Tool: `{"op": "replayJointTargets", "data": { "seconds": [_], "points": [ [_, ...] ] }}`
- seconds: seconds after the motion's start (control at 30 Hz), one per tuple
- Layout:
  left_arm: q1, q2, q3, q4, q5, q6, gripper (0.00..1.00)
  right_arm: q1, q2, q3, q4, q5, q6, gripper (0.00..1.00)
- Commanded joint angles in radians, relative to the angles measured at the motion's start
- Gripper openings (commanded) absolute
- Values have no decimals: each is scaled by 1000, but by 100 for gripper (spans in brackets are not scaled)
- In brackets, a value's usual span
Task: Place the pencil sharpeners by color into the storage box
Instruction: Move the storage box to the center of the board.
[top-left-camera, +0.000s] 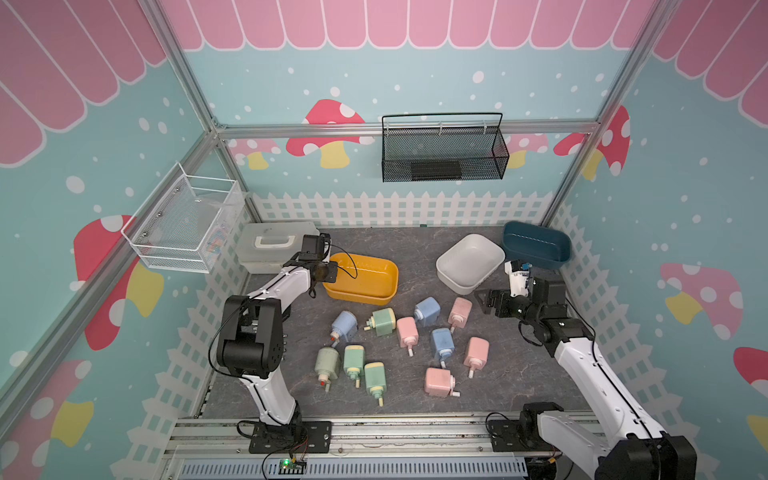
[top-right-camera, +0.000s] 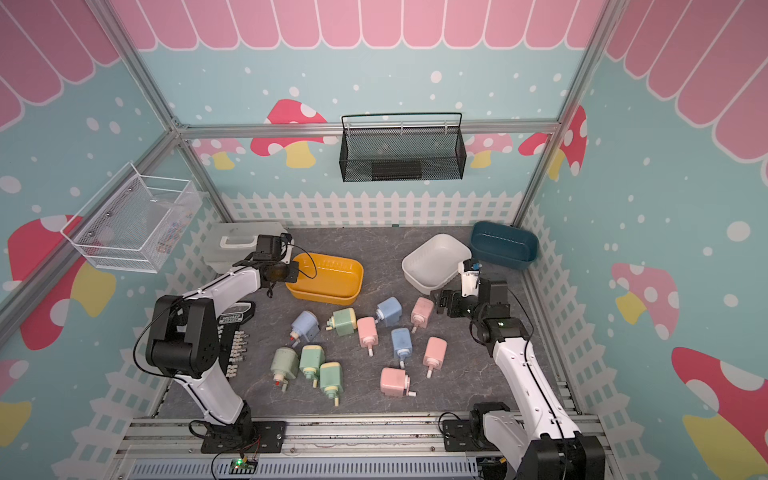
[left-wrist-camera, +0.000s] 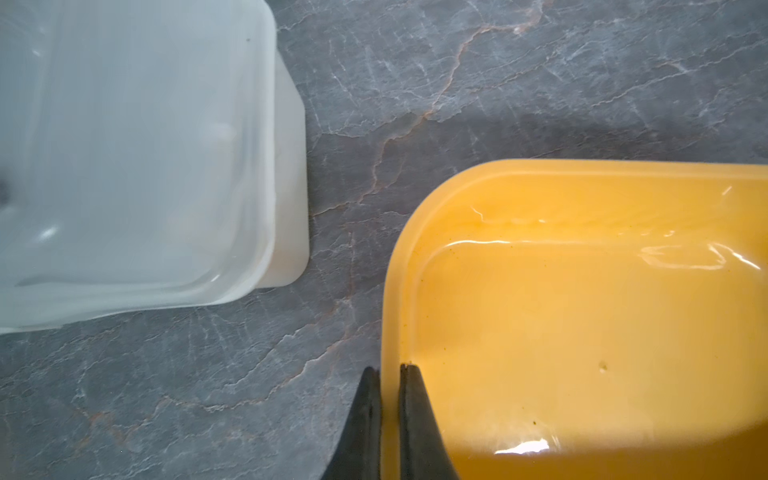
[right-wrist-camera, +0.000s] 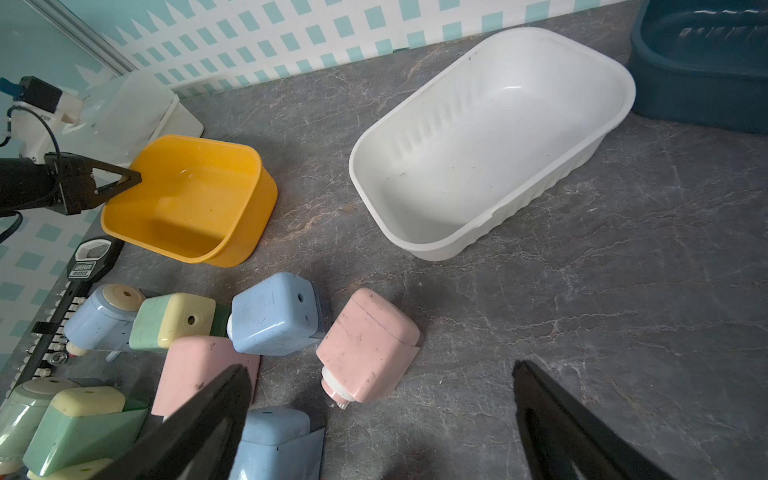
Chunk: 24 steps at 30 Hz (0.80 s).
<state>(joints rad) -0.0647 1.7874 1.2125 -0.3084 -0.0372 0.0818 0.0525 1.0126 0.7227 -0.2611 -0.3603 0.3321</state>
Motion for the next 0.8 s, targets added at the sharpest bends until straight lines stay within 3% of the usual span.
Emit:
{"op": "replayJointTargets", "data": {
  "seconds": [0.0, 0.33, 0.77],
  "points": [
    [32, -49, -44, 25, 50, 54, 0, 3, 17, 39, 25, -15, 19, 99],
    [148, -137, -182, 128, 155, 29, 0, 4, 89, 97, 67, -22, 57, 99],
    [221, -185, -214, 105, 135, 67, 0, 7, 154, 149, 97, -16, 93, 99]
  ]
}}
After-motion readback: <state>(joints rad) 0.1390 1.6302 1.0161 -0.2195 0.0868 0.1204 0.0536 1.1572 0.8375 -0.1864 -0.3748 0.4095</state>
